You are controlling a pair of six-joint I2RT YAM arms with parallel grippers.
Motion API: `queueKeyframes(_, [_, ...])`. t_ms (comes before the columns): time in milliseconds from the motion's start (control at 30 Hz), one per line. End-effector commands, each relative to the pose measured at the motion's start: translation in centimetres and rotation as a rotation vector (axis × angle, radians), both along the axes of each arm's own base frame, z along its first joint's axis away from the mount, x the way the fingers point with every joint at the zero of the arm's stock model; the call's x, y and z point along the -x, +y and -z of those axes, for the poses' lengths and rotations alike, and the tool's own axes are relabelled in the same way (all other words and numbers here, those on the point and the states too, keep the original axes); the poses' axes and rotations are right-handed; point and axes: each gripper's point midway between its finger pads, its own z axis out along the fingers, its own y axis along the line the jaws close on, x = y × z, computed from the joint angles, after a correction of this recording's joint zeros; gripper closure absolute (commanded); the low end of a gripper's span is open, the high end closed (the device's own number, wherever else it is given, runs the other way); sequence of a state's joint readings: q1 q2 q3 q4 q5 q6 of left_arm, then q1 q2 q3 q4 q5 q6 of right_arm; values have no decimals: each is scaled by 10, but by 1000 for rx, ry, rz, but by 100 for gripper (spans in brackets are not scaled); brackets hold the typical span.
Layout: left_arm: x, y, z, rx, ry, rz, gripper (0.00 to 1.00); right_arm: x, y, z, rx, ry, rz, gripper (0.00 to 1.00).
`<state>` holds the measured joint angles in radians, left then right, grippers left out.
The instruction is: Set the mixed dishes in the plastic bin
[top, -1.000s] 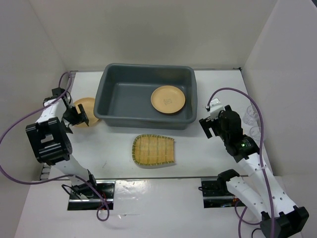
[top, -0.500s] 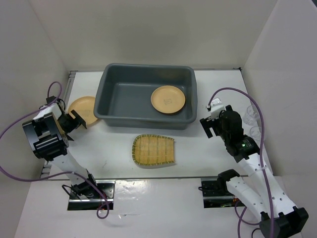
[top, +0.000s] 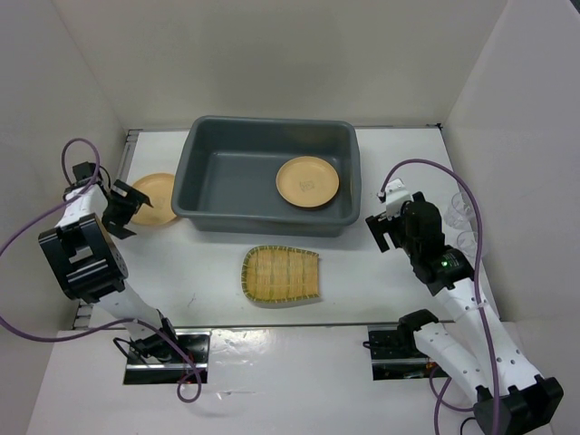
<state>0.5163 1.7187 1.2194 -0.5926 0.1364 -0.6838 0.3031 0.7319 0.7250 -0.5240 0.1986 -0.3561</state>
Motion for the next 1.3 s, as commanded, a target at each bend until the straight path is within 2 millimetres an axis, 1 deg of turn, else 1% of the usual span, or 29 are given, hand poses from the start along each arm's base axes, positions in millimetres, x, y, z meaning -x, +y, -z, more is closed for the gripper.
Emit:
queueKeyframes(0, [-12, 5, -1, 38, -23, -86, 0, -7, 0, -6, -18, -40, 16, 2])
queueKeyframes(33, [-8, 2, 9, 66, 21, -97, 0, -8, -3, -4, -15, -31, 25, 2])
queueKeyframes(100, [-6, 3, 18, 73, 47, -112, 0, -8, -3, -4, -15, -31, 26, 2])
queueKeyframes(167, [-2, 0, 29, 92, 67, -133, 0, -8, -3, -4, -15, -31, 26, 2])
queueKeyframes(267, [-3, 3, 31, 80, 66, -159, 0, -8, -3, -4, -15, -31, 26, 2])
queueKeyframes(300, [-1, 4, 36, 76, 81, -163, 0, -8, -3, -4, -15, -31, 26, 2])
queueKeyframes(333, [-1, 4, 36, 76, 81, -163, 0, -7, -3, 0, -12, -22, 26, 2])
queueKeyframes(367, [0, 3, 44, 90, 101, -174, 0, -7, -3, 0, -12, -22, 26, 2])
queueKeyframes(400, [1, 5, 42, 83, 111, -178, 0, -7, -3, 0, -12, -22, 26, 2])
queueKeyframes(433, [2, 4, 46, 88, 122, -178, 0, -7, -3, 0, -12, -22, 26, 2])
queueKeyframes(467, [2, 4, 46, 88, 122, -178, 0, -7, -3, 0, -12, -22, 26, 2])
queueKeyframes(500, [7, 8, 52, 69, 152, -189, 0, -7, -3, 0, -12, -22, 26, 2])
queueKeyframes(600, [15, 8, 57, 64, 193, -208, 6, -7, -5, 0, -12, -22, 35, 2])
queueKeyframes(633, [17, 9, 61, 62, 208, -211, 8, -7, -5, 0, -12, -22, 35, 2])
queueKeyframes(700, [18, 10, 63, 59, 223, -213, 8, -7, -8, 0, -12, -22, 45, 2])
queueKeyframes(733, [22, 10, 68, 52, 248, -208, 11, -7, -8, 0, -12, -22, 45, 2])
queueKeyframes(833, [24, 12, 68, 40, 253, -201, 24, -7, -8, 0, -12, -22, 45, 2])
queueKeyframes(867, [24, 12, 68, 40, 253, -201, 34, -7, -7, 1, -16, -21, 38, 2])
queueKeyframes(967, [29, 12, 74, 35, 275, -189, 54, -7, -7, 1, -16, -21, 38, 2])
queueKeyframes(1000, [32, 10, 74, 40, 286, -188, 72, -7, -7, 1, -16, -21, 38, 2])
queueKeyframes(1067, [36, 5, 80, 63, 316, -184, 93, -7, -7, -2, -19, -30, 37, 2])
queueKeyframes(1100, [33, 8, 78, 55, 306, -175, 100, -7, -7, -2, -19, -30, 37, 2])
queueKeyframes(1167, [35, 5, 77, 68, 311, -172, 100, -6, -7, -4, -22, -40, 37, 2])
queueKeyframes(1200, [30, 8, 72, 63, 300, -173, 100, -6, -7, -4, -22, -40, 37, 2])
queueKeyframes(1267, [21, 14, 53, 39, 255, -198, 100, -5, -7, -7, -25, -50, 37, 2])
